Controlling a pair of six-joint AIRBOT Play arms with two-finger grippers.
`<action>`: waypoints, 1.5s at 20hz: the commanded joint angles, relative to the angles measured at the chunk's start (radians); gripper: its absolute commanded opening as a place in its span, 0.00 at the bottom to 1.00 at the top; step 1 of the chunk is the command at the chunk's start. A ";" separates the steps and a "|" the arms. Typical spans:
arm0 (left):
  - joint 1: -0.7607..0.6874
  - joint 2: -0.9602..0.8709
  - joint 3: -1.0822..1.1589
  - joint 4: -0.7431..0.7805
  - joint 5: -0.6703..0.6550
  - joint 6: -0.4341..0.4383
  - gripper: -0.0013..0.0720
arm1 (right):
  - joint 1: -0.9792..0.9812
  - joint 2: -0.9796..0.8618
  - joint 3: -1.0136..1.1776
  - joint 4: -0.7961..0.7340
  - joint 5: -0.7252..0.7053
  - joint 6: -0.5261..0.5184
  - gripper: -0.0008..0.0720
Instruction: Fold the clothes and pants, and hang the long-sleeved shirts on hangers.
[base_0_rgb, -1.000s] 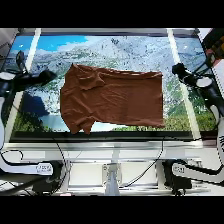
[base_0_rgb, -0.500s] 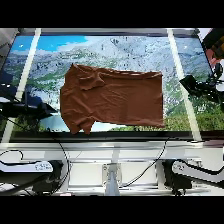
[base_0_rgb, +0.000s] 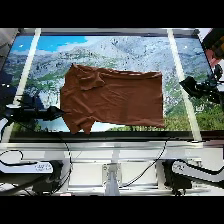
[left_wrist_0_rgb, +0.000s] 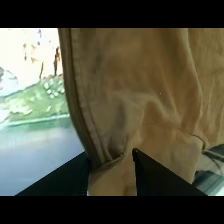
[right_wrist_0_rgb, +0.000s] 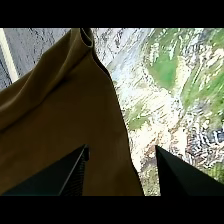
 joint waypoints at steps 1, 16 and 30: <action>-0.040 -0.001 -0.006 0.006 0.044 0.061 0.49 | 0.000 0.001 0.000 0.000 0.012 0.001 0.65; -0.042 -0.001 -0.006 -0.023 0.091 0.070 0.04 | -0.001 0.001 0.000 -0.195 0.289 0.001 0.60; -0.043 -0.001 -0.006 -0.024 0.092 0.070 0.05 | -0.314 -0.005 -0.280 -0.120 0.623 -0.161 0.68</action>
